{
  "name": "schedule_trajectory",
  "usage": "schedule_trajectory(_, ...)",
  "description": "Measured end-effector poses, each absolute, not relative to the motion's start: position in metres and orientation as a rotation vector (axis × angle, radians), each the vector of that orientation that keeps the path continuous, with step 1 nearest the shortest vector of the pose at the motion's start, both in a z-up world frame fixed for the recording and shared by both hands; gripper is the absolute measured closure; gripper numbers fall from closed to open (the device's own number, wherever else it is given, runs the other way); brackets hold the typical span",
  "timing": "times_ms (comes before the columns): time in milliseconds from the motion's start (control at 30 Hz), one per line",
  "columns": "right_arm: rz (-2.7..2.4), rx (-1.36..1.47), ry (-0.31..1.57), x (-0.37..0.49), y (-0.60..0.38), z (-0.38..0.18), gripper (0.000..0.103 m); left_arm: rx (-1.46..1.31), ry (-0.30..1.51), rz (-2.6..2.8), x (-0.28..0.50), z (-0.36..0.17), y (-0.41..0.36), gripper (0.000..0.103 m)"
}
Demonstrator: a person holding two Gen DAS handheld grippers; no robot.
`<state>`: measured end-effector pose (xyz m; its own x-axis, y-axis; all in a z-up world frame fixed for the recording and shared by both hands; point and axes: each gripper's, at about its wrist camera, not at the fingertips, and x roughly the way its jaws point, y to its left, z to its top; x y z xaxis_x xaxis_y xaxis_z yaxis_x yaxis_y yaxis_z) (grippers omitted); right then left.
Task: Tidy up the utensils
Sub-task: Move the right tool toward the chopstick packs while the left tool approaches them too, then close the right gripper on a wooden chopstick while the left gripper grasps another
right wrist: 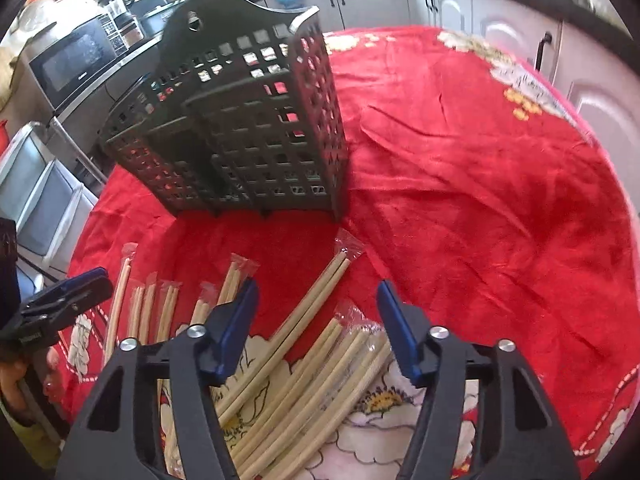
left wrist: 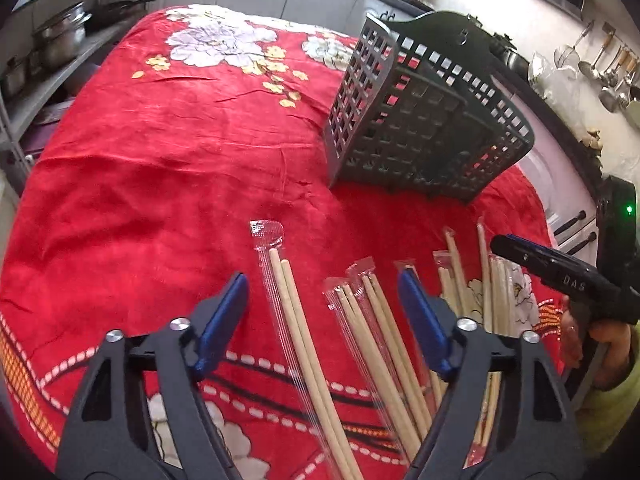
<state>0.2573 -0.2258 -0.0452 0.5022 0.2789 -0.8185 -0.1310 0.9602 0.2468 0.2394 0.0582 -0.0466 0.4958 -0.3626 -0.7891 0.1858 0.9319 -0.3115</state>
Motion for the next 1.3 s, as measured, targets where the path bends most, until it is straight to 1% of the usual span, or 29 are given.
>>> schedule_trajectory(33,0.252,0.170,1.023,0.260,-0.225,-0.047,0.051,-0.205,1.013,-0.340,0.243,-0.049,0.059,0.043)
schedule_trajectory(100,0.254,0.199,1.044,0.266,-0.228,-0.052,0.054,-0.226,1.045,-0.346,0.249,-0.053,0.061,0.047)
schedule_trajectory(167,0.257,0.237,1.063,0.273,-0.231,-0.056,0.057,-0.245,1.066,-0.337,0.256,-0.059,0.065,0.055)
schedule_trajectory(233,0.255,0.268,1.074,0.279,-0.234,-0.058,0.061,-0.254,1.076,-0.335,0.261,-0.061,0.069,0.059)
schedule_trajectory(367,0.247,0.320,1.089,0.290,-0.242,-0.060,0.067,-0.276,1.101,-0.337,0.271,-0.063,0.073,0.061)
schedule_trajectory(400,0.243,0.327,1.094,0.291,-0.244,-0.060,0.071,-0.279,1.104,-0.336,0.273,-0.064,0.075,0.061)
schedule_trajectory(467,0.238,0.329,1.098,0.293,-0.246,-0.059,0.074,-0.266,1.111,-0.328,0.279,-0.064,0.073,0.067)
schedule_trajectory(533,0.231,0.323,1.094,0.293,-0.248,-0.060,0.083,-0.240,1.110,-0.317,0.283,-0.064,0.071,0.071)
schedule_trajectory(600,0.235,0.320,1.088,0.292,-0.251,-0.060,0.085,-0.219,1.107,-0.313,0.287,-0.064,0.070,0.075)
schedule_trajectory(667,0.240,0.313,1.083,0.291,-0.251,-0.062,0.086,-0.185,1.104,-0.294,0.291,-0.065,0.068,0.087)
schedule_trajectory(733,0.262,0.317,1.074,0.288,-0.252,-0.062,0.089,-0.154,1.102,-0.281,0.294,-0.067,0.069,0.093)
schedule_trajectory(833,0.289,0.325,1.064,0.282,-0.251,-0.061,0.091,-0.124,1.096,-0.278,0.296,-0.066,0.069,0.098)
schedule_trajectory(900,0.306,0.329,1.054,0.278,-0.250,-0.058,0.091,-0.107,1.081,-0.274,0.292,-0.064,0.069,0.100)
schedule_trajectory(1067,0.359,0.314,0.989,0.267,-0.243,-0.037,0.092,-0.109,1.019,-0.278,0.275,-0.045,0.073,0.101)
schedule_trajectory(1300,0.435,0.278,0.882,0.248,-0.233,0.002,0.094,-0.082,0.848,-0.312,0.249,0.014,0.058,0.101)
